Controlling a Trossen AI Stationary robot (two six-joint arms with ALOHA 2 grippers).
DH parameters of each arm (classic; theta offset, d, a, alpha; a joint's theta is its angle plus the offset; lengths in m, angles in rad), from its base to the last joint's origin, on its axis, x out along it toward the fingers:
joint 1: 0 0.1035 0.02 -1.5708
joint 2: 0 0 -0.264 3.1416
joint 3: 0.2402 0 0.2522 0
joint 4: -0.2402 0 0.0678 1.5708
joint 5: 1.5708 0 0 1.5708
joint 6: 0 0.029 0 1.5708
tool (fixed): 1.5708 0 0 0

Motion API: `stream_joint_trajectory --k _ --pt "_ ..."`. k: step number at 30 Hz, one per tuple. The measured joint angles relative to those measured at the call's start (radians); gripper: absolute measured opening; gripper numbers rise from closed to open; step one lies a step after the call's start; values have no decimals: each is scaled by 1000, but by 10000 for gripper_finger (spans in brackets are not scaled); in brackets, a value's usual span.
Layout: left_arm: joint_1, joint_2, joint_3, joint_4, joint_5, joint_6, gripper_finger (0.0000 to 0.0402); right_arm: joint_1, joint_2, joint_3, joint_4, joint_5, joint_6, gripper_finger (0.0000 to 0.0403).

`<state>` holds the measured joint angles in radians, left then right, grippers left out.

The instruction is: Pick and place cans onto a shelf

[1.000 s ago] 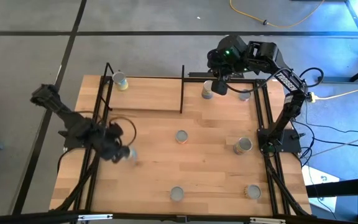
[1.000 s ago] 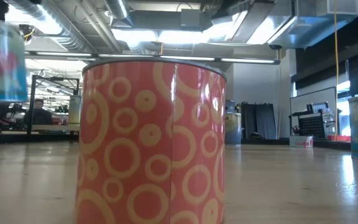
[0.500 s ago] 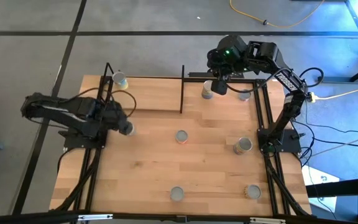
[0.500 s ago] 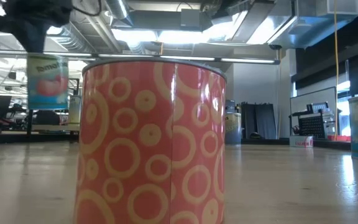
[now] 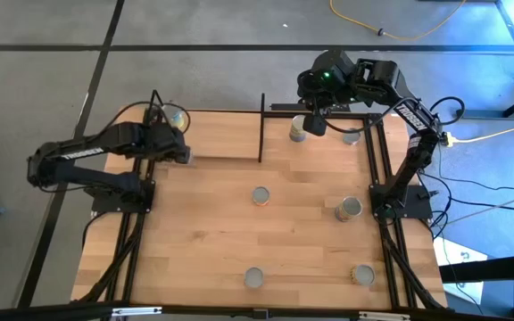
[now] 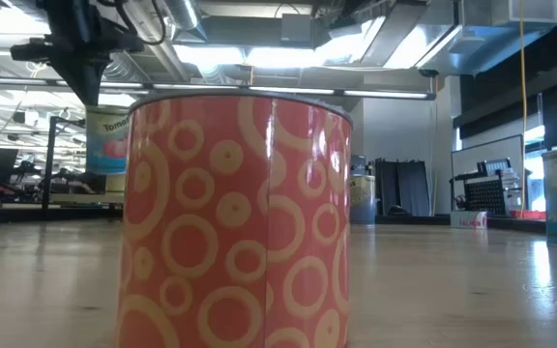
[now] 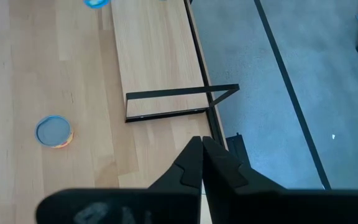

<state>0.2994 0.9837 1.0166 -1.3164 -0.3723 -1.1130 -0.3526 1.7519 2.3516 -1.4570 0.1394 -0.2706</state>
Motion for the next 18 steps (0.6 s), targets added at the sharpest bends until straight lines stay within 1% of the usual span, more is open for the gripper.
stream_joint_trajectory --k 7,12,18 --pt "139 8 0 1 -66 56 0 0 0 0 0 0 -4 10" --pt "220 35 0 1 -67 109 0 0 0 0 1 0 -3 10" --pt "278 99 0 8 -67 158 0 0 0 0 1 0 -4 10"
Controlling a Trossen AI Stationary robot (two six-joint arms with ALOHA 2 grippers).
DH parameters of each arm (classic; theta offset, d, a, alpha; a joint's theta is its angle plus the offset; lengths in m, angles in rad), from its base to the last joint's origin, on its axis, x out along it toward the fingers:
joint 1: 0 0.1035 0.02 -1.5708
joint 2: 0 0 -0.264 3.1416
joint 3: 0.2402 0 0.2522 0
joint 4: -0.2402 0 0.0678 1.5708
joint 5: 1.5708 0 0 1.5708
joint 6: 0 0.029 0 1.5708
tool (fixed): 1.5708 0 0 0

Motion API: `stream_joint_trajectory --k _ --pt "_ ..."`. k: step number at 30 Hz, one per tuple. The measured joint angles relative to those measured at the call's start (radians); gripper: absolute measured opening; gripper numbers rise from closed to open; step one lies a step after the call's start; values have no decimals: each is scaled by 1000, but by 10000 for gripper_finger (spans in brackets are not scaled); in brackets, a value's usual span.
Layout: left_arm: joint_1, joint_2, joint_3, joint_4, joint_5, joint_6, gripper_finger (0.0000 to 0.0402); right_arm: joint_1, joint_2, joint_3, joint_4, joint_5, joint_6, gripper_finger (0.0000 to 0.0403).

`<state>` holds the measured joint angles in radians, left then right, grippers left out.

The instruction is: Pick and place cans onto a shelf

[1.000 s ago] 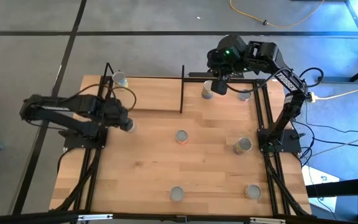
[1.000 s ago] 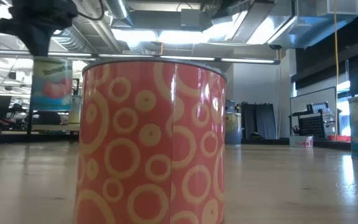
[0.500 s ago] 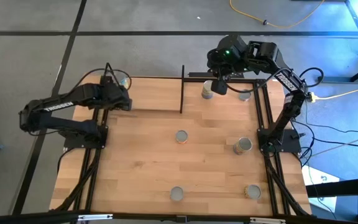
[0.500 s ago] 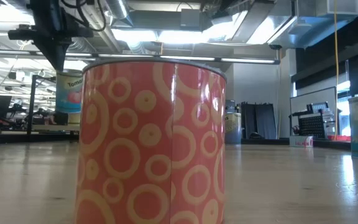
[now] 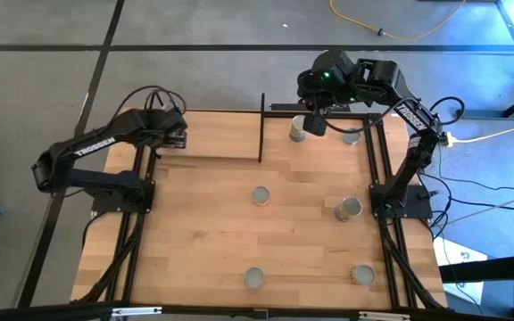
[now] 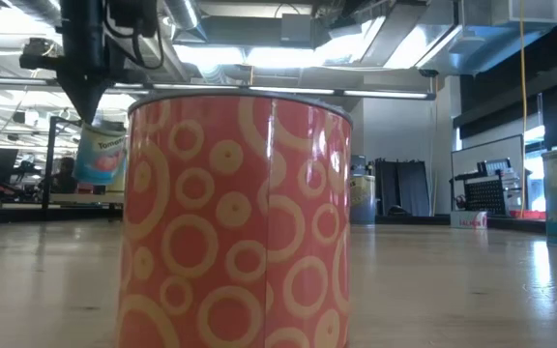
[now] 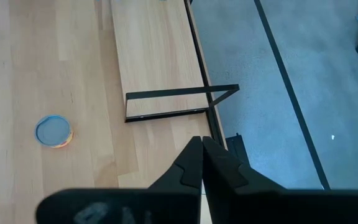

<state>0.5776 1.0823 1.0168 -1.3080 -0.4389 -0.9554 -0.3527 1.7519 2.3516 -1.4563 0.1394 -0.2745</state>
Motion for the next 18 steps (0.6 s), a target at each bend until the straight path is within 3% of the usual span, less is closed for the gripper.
stream_joint_trajectory --k 18 --pt "64 153 3 74 15 76 0 0 0 0 0 0 0 10"
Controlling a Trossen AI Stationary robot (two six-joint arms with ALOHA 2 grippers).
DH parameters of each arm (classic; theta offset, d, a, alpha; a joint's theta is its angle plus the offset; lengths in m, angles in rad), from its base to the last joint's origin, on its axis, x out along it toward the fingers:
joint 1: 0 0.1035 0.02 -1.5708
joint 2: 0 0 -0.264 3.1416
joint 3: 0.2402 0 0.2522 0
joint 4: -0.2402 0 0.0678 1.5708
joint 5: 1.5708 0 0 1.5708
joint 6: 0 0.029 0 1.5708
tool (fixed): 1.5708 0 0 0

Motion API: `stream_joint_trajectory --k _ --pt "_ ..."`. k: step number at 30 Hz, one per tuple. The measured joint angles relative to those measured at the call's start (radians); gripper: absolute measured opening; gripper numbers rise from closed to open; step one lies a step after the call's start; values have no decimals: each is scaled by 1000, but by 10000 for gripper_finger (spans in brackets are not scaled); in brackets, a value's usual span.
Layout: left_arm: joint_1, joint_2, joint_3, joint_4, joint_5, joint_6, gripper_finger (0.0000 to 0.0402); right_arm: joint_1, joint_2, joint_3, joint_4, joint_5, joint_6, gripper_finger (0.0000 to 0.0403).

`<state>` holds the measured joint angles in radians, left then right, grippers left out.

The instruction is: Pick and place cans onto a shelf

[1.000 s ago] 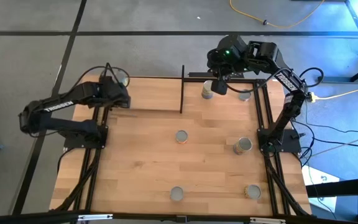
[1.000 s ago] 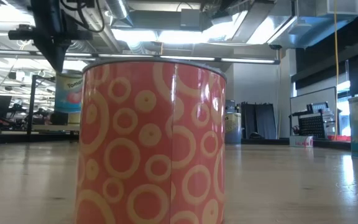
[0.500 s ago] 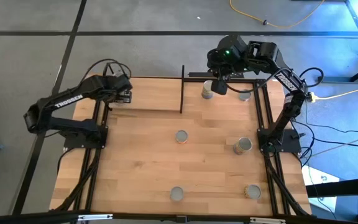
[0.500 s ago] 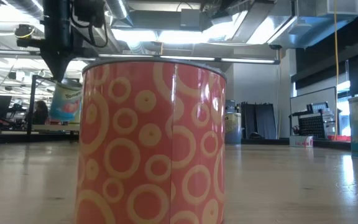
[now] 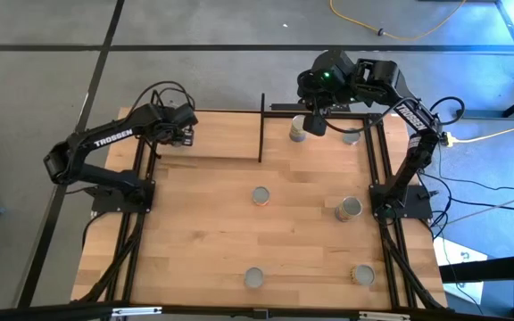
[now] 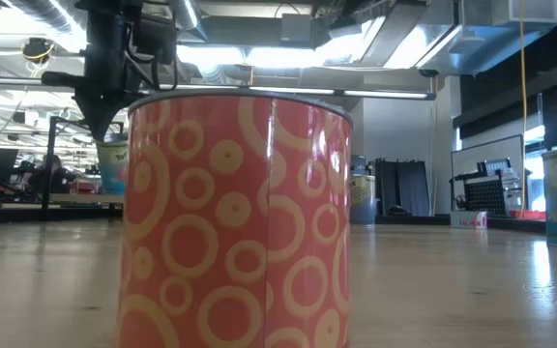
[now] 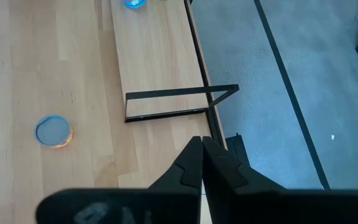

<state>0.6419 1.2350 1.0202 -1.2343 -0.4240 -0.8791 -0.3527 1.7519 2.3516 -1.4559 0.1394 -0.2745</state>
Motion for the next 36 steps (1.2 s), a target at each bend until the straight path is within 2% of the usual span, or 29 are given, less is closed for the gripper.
stream_joint_trajectory --k 28,36 --pt "0 -3 -3 -9 5 26 0 0 0 0 0 0 0 10" --pt "0 -4 80 -74 14 37 0 0 0 0 0 0 0 10"
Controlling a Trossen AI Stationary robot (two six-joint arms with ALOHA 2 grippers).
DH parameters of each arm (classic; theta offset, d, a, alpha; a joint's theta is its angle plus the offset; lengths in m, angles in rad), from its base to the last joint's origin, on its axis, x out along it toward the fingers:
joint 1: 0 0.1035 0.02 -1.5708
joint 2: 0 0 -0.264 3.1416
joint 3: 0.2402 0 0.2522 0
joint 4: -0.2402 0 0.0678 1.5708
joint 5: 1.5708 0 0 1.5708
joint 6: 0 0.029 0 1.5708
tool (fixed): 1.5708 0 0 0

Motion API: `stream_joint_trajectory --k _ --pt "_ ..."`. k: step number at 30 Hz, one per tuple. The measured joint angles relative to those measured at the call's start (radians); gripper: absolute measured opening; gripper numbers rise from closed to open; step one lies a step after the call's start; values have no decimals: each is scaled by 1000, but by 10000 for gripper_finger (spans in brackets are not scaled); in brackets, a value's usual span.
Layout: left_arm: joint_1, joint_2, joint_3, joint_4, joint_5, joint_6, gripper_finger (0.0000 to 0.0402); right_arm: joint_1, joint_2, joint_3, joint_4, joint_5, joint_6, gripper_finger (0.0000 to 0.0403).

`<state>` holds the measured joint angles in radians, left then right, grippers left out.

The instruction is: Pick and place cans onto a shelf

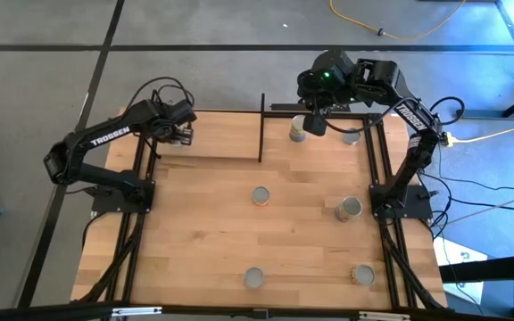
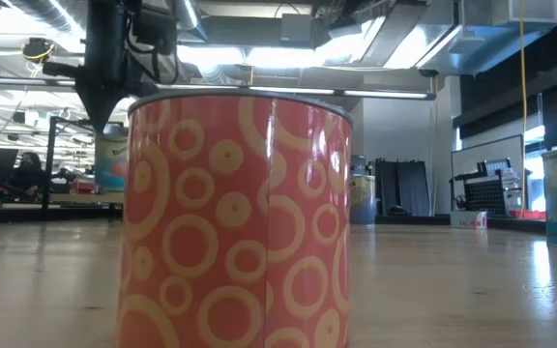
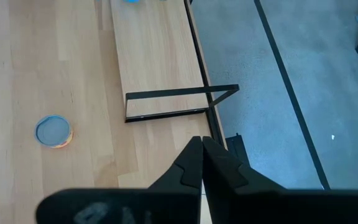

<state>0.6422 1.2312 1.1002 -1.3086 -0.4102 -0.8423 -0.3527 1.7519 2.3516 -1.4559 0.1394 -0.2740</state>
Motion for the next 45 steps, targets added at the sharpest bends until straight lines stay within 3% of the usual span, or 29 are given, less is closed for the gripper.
stream_joint_trajectory --k 27,45 --pt "86 12 17 -68 82 94 0 0 0 0 0 0 0 10" --pt "86 80 18 -68 76 122 0 0 0 0 0 0 0 10"
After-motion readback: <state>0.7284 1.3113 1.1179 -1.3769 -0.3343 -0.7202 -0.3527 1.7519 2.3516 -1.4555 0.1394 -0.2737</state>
